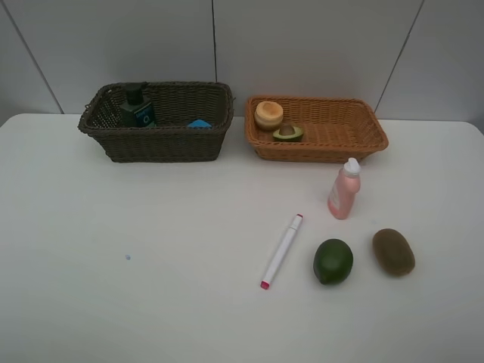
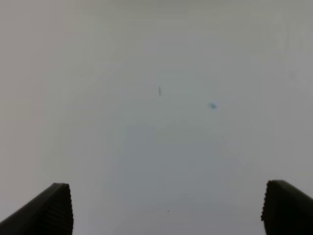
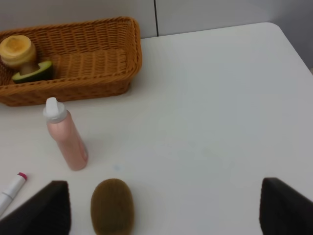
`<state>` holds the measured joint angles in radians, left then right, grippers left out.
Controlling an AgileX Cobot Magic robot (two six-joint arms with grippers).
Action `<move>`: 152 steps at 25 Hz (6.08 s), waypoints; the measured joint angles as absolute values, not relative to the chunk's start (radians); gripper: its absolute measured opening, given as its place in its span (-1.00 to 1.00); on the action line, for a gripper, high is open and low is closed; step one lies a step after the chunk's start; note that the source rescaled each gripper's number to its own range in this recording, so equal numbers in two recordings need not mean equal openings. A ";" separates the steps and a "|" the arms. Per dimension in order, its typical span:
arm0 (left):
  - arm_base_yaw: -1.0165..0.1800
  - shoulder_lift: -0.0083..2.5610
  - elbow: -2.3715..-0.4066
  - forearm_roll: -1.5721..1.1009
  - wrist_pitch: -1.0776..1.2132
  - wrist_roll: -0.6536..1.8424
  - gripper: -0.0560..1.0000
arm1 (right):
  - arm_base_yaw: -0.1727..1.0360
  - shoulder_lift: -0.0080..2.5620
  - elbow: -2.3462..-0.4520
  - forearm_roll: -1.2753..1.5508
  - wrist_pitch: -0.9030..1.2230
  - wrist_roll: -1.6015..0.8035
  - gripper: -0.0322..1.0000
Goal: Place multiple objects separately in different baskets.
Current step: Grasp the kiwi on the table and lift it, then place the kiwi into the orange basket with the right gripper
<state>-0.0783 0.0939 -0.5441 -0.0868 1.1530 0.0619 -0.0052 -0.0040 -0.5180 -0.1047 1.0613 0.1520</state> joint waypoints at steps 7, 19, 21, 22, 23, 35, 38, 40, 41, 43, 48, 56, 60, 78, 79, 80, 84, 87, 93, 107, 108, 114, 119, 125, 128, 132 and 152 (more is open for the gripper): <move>-0.078 -0.004 -0.520 -0.091 1.096 0.062 0.83 | -0.005 -0.004 -0.518 -0.105 1.061 0.152 0.92; -0.078 -0.006 -0.507 -0.091 1.070 0.065 0.83 | -0.005 -0.004 -0.518 -0.104 1.061 0.152 0.92; -0.078 -0.006 -0.507 -0.091 1.070 0.065 0.83 | -0.005 -0.004 -0.518 -0.104 1.061 0.152 0.92; -0.078 -0.006 -0.507 -0.091 1.070 0.065 0.83 | -0.005 -0.004 -0.518 -0.104 1.061 0.152 0.92; -0.078 -0.006 -0.507 -0.091 1.070 0.065 0.83 | -0.005 -0.004 -0.518 -0.104 1.061 0.152 0.92; -0.078 -0.006 -0.507 -0.090 1.070 0.065 0.83 | -0.005 -0.004 -0.518 -0.104 1.061 0.152 0.92; -0.078 -0.006 -0.507 -0.090 1.070 0.065 0.83 | -0.005 -0.004 -0.518 -0.104 1.061 0.152 0.92; -0.078 -0.006 -0.507 -0.090 1.070 0.065 0.83 | -0.005 -0.004 -0.518 -0.104 1.061 0.152 0.92; -0.076 -0.006 -0.507 -0.090 1.070 0.065 0.83 | -0.005 -0.004 -0.518 -0.104 1.061 0.152 0.92; -0.062 -0.006 -0.507 -0.090 1.070 0.065 0.83 | -0.005 -0.004 -0.518 -0.104 1.061 0.152 0.92; -0.045 -0.006 -0.507 -0.090 1.070 0.065 0.83 | -0.005 -0.004 -0.518 -0.104 1.061 0.152 0.92; -0.045 -0.006 -0.507 -0.090 1.070 0.065 0.83 | -0.005 0.126 -0.518 -0.097 1.061 0.194 0.92; -0.045 -0.006 -0.507 -0.090 1.069 0.065 0.83 | -0.005 0.372 -0.540 -0.079 1.062 0.198 0.92; -0.045 -0.007 -0.507 -0.090 1.066 0.065 0.83 | 0.077 1.336 -0.744 -0.056 0.958 0.142 0.92; -0.045 -0.007 -0.507 -0.090 1.066 0.065 0.83 | 0.080 1.360 -0.744 -0.051 0.942 0.134 0.92; -0.045 -0.007 -0.507 -0.090 1.066 0.065 0.83 | 0.082 1.384 -0.744 -0.041 0.922 0.122 0.92; -0.045 -0.007 -0.507 -0.090 1.066 0.065 0.83 | 0.086 1.451 -0.744 0.046 0.864 0.049 0.92; -0.045 -0.007 -0.507 -0.090 1.066 0.065 0.83 | 0.086 1.480 -0.744 0.084 0.839 0.017 0.92; -0.045 -0.007 -0.507 -0.090 1.066 0.065 0.83 | 0.086 1.516 -0.744 0.096 0.785 -0.028 0.92; -0.045 -0.007 -0.507 -0.090 1.066 0.065 0.83 | 0.088 1.695 -0.744 0.149 0.710 -0.098 0.92; -0.045 -0.007 -0.507 -0.090 1.066 0.065 0.83 | 0.088 1.706 -0.744 0.149 0.703 -0.102 0.92; -0.045 -0.007 -0.507 -0.090 1.066 0.065 0.83 | 0.088 1.765 -0.745 0.153 0.668 -0.115 0.92; -0.045 -0.007 -0.507 -0.090 1.066 0.065 0.83 | 0.088 1.801 -0.751 0.153 0.675 -0.116 0.92; -0.045 -0.007 -0.507 -0.090 1.066 0.065 0.83 | 0.088 1.805 -0.754 0.151 0.683 -0.116 0.40; -0.045 -0.007 -0.507 -0.090 1.066 0.065 0.83 | 0.088 1.808 -0.754 0.152 0.709 -0.116 0.21; -0.045 -0.007 -0.507 -0.090 1.066 0.065 0.83 | 0.088 1.808 -0.754 0.152 0.751 -0.116 0.21; -0.045 -0.007 -0.507 -0.090 1.066 0.065 0.83 | 0.088 1.878 -1.572 0.082 1.007 -0.054 0.21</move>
